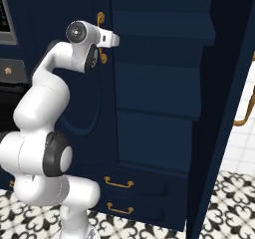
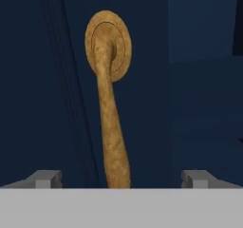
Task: Open the cabinet, pick up the bread from the cabinet and place it in the basket. Then move the basket to the dining counter.
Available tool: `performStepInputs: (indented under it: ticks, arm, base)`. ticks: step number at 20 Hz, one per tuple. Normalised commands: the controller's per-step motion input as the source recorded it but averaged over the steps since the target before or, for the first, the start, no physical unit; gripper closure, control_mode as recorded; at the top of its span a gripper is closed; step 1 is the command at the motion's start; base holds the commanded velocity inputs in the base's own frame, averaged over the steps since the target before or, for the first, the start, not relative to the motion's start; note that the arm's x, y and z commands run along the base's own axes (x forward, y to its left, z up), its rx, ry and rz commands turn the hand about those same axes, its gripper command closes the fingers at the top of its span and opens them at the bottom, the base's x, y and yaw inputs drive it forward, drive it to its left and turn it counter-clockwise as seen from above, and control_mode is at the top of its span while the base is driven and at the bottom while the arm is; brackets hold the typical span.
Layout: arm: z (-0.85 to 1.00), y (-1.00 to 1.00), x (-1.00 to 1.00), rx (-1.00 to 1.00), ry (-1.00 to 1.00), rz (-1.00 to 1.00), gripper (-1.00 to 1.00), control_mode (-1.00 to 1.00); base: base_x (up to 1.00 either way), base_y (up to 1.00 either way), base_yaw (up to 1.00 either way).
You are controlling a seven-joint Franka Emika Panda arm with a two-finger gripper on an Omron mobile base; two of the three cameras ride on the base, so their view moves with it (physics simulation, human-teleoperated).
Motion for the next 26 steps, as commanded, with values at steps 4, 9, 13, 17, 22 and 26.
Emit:
performStepInputs:
  ticks: [4, 9, 13, 17, 22, 26]
  arm:
    - [0.00, 0.06, 0.21, 0.00, 0.00, 0.00, -1.00, -1.00]
    - [0.00, 0.16, 0.30, 0.00, 0.01, 0.00, 1.00, -1.00]
    - [0.00, 0.00, 0.28, 0.00, 0.00, 0.00, 1.00, -1.00]
    - [0.00, 0.00, 0.09, 0.00, 0.02, 0.02, 1.00, -1.00]
    - [0.00, 0.53, -0.07, 0.00, 0.09, 0.07, 1.00, -1.00]
    - [0.00, 1.00, -0.37, -0.01, 0.12, 0.07, 1.00, -1.00]
  base:
    - [0.00, 0.00, 0.00]
    - [0.00, 0.00, 0.00]
    - [0.00, 0.00, 0.00]
    - [0.00, 0.00, 0.00]
    - [0.00, 0.00, 0.00]
    - [0.00, 0.00, 0.00]
